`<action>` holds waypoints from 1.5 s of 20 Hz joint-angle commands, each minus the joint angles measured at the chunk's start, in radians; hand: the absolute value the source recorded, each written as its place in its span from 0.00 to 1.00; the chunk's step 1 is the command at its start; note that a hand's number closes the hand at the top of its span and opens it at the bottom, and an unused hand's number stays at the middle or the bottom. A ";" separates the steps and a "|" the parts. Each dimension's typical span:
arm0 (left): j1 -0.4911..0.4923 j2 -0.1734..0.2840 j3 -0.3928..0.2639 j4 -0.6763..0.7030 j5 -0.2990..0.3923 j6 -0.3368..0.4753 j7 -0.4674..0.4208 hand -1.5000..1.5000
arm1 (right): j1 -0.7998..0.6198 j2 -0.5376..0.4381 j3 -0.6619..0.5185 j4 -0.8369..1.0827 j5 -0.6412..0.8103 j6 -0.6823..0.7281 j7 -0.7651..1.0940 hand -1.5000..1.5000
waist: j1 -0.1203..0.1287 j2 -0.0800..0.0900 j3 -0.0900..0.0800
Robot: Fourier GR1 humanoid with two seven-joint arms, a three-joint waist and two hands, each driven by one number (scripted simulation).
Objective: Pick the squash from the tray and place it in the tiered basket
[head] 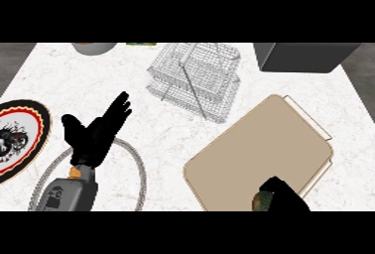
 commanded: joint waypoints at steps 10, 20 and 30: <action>0.000 0.014 0.018 0.002 -0.006 0.010 0.014 0.50 | -0.162 0.077 0.315 -0.384 0.299 0.119 0.452 1.00 | -0.008 0.006 0.036; -0.010 0.015 0.022 0.006 0.017 -0.020 0.004 0.50 | -0.415 0.077 0.356 -0.535 0.453 0.424 0.499 1.00 | 0.008 0.010 0.034; -0.022 0.006 -0.003 0.005 -0.007 -0.018 -0.002 0.50 | -0.680 0.077 0.114 -0.454 0.292 0.592 0.441 1.00 | 0.044 0.021 0.033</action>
